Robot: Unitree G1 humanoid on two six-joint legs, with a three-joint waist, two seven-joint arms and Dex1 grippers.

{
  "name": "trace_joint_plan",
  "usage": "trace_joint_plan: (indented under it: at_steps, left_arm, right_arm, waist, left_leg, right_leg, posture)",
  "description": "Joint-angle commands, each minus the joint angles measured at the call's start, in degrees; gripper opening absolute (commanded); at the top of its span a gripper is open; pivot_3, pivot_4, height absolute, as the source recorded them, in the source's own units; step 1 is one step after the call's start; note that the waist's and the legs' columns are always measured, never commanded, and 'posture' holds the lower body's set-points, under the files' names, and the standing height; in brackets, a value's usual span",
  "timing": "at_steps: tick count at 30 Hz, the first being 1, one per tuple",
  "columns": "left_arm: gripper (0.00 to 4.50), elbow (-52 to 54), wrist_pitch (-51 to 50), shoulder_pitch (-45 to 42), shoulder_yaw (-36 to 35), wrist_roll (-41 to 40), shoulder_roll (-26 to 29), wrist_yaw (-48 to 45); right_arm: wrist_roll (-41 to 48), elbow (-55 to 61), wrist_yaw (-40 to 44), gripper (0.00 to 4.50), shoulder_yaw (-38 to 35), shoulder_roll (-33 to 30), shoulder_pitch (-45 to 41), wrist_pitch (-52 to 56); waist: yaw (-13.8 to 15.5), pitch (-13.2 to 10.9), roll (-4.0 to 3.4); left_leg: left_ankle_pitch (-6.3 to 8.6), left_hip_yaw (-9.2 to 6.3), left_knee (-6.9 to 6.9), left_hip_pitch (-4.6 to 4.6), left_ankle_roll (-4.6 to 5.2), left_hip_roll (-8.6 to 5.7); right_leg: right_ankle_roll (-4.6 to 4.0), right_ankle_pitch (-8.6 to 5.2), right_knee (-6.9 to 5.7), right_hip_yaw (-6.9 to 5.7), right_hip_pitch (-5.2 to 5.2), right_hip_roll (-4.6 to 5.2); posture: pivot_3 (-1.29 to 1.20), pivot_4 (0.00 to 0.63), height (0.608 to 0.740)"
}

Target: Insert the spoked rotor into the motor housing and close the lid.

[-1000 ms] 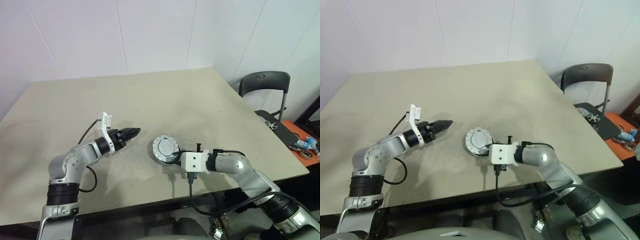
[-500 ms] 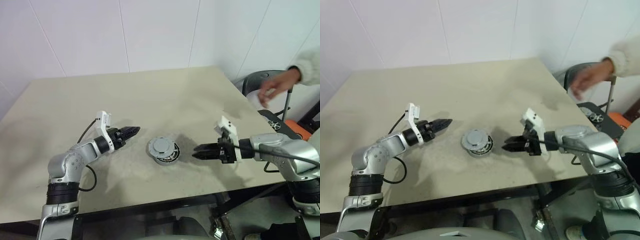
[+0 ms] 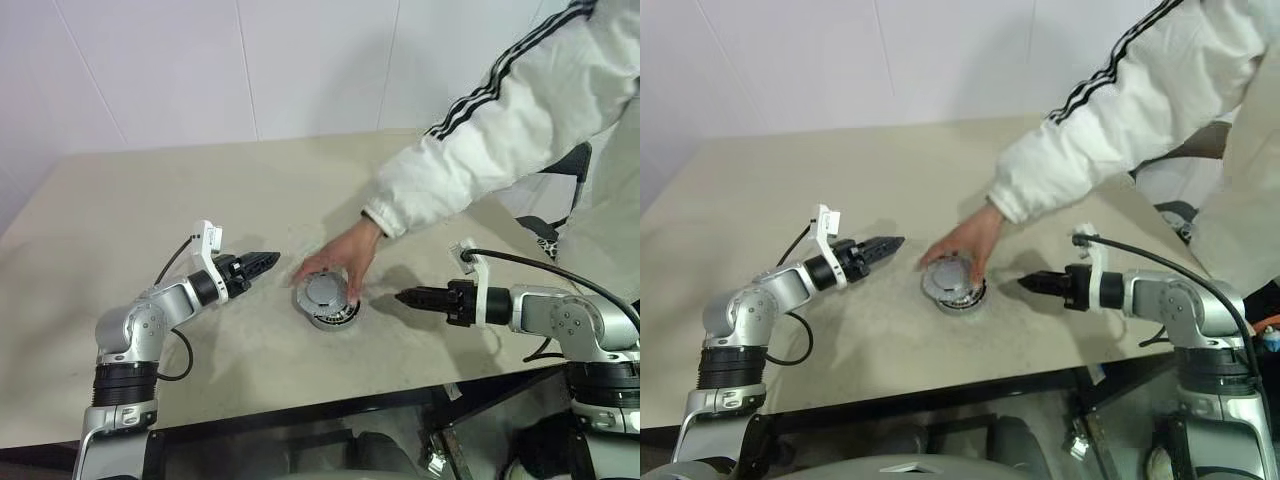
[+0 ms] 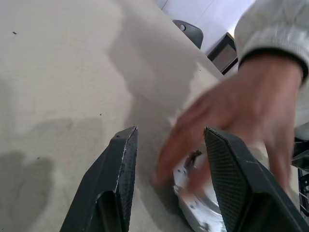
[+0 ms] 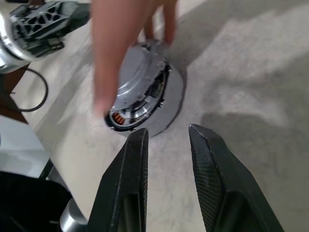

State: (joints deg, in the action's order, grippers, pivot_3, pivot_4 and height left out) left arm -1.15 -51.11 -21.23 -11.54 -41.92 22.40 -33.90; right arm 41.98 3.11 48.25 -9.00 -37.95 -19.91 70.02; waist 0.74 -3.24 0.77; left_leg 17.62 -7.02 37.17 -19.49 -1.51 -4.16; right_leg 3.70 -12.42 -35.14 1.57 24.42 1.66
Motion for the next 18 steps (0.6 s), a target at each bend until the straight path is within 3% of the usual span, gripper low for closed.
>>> trace_joint_plan:
  at_steps: [1, 18]
  left_arm:
    - [2.32, 1.8, -0.2, -1.4, -0.2, -0.6, 0.7, -0.7]
    - [2.32, 1.9, -0.7, -2.2, 0.2, -0.5, -0.3, 0.3]
  right_arm:
    - [1.6, 1.2, -1.1, 1.39, -2.2, 1.1, -0.2, -0.8]
    - [2.4, 1.7, -4.1, 1.39, -1.4, 2.8, 0.6, -1.1]
  waist:
    - [0.0, 0.0, 0.0]
    - [0.0, 0.0, -0.01]
  left_leg:
    - [0.0, 0.01, 0.01, 0.01, 0.0, 0.0]
    - [-0.01, 0.06, 0.07, 0.03, 0.0, 0.0]
  right_leg:
    - [0.0, 0.0, -0.01, 0.0, -0.01, -0.01]
    - [0.0, 0.01, -0.08, 0.03, -0.02, -0.01]
  posture:
    - [0.0, 0.0, 0.74]
    - [0.0, 0.0, 0.74]
